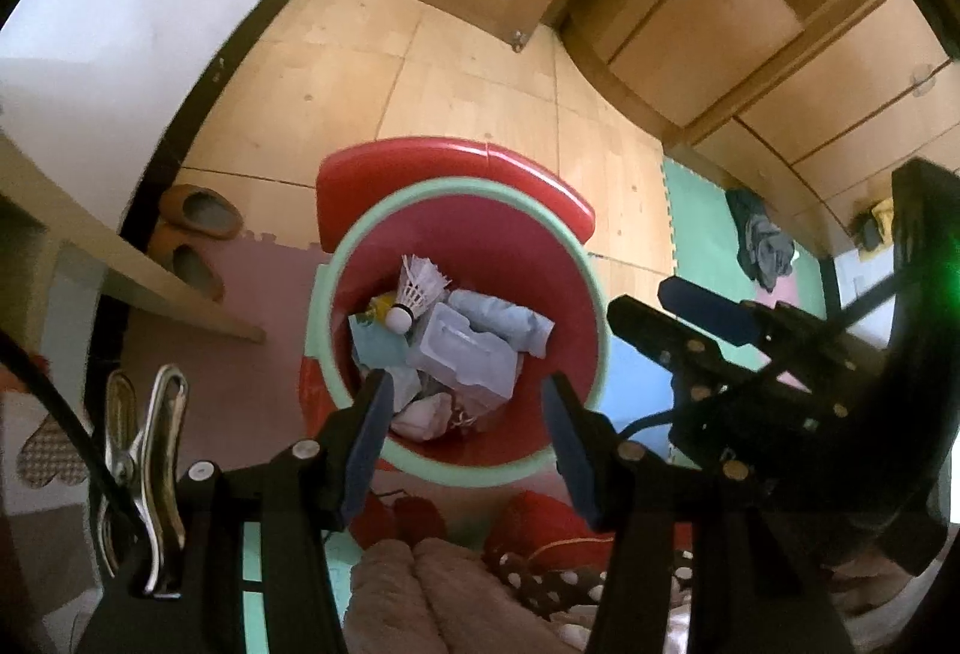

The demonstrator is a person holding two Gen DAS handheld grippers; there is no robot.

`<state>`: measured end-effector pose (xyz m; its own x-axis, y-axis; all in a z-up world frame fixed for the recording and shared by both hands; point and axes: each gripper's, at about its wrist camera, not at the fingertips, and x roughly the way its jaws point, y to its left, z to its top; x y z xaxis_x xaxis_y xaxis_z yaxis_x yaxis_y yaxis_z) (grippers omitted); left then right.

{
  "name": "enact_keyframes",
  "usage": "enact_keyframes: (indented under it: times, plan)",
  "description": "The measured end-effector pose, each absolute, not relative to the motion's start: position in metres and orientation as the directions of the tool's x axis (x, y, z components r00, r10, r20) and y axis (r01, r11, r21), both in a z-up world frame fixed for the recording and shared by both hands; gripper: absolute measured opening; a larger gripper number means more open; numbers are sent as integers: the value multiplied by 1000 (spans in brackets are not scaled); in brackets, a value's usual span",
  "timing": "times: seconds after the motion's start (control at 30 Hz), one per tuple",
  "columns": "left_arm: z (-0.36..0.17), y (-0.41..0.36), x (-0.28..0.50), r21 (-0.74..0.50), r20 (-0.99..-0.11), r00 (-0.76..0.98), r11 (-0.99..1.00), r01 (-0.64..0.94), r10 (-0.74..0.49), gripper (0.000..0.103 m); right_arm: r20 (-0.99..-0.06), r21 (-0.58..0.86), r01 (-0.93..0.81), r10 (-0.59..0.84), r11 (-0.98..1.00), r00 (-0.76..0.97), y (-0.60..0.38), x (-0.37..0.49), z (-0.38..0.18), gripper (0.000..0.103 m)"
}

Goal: Collect trash
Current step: 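Move both open grippers back from the bucket to the quilt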

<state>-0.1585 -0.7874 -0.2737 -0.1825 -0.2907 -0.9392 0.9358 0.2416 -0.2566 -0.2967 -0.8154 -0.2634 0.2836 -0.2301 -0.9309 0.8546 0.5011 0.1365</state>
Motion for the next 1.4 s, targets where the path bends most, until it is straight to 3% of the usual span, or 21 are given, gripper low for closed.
enact_keyframes:
  times: [0.77,1.4]
  plan:
    - [-156,-720,-134,-208,-918,-49,371,905,-395,54,-850,198,711,-244,674,468,-771,-261,-146,37]
    - [-88,-648,-95,-157,-892,140,586,795,-429,54,-770,232,506,-161,831,617,-727,-217,-77,37]
